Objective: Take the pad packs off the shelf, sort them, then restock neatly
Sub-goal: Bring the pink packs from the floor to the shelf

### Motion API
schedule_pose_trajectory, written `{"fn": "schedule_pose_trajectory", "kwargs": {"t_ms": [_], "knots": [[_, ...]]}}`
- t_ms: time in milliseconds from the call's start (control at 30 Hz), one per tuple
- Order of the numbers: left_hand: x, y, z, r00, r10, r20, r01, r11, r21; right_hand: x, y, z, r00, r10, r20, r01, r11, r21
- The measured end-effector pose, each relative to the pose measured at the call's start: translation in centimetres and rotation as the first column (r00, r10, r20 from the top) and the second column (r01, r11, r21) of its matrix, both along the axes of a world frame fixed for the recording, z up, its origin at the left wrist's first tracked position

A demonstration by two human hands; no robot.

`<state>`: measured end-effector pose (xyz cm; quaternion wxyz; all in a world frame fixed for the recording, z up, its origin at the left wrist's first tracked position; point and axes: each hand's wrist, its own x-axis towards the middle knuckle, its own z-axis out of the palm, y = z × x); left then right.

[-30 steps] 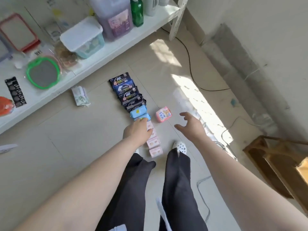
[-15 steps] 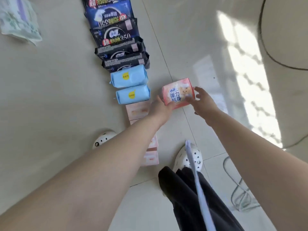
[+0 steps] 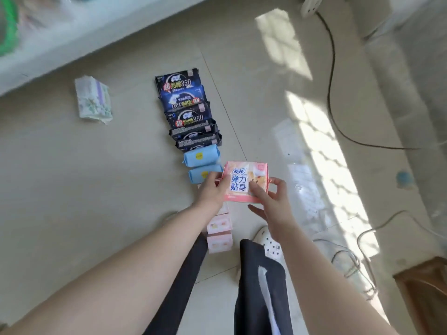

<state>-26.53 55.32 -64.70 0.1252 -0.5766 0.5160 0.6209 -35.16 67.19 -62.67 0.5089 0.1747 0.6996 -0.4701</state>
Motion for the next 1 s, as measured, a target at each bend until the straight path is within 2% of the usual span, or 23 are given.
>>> {"fn": "schedule_pose_trajectory", "kwargs": {"t_ms": [200,400,500,733,1000], "knots": [[5.1,-7.3,12.9,0.998,-0.043,-0.051,0.043,0.999,-0.011,5.2,-5.9,12.4,0.997,-0.074,-0.025,0.073,0.997,-0.040],[12.3,-14.0,20.1,0.987,0.153,-0.041,-0.155,0.987,-0.049,11.8,-11.4,20.2,0.998,-0.062,0.002,0.062,0.992,-0.109],[16.3,-16.1,21.7,0.973,0.231,-0.010,-0.231,0.968,-0.100,15.0,-12.9,21.9,1.000,-0.027,-0.002,0.026,0.993,-0.118],[24.4,-18.1,22.8,0.959,0.282,-0.021,-0.282,0.949,-0.141,19.9,-13.6,24.0,0.998,0.046,-0.050,-0.052,0.993,-0.108],[26.5,-24.4,20.0,0.953,0.303,-0.012,-0.302,0.946,-0.113,21.9,-19.0,22.3,0.998,-0.009,-0.069,0.006,0.999,-0.039]]}}
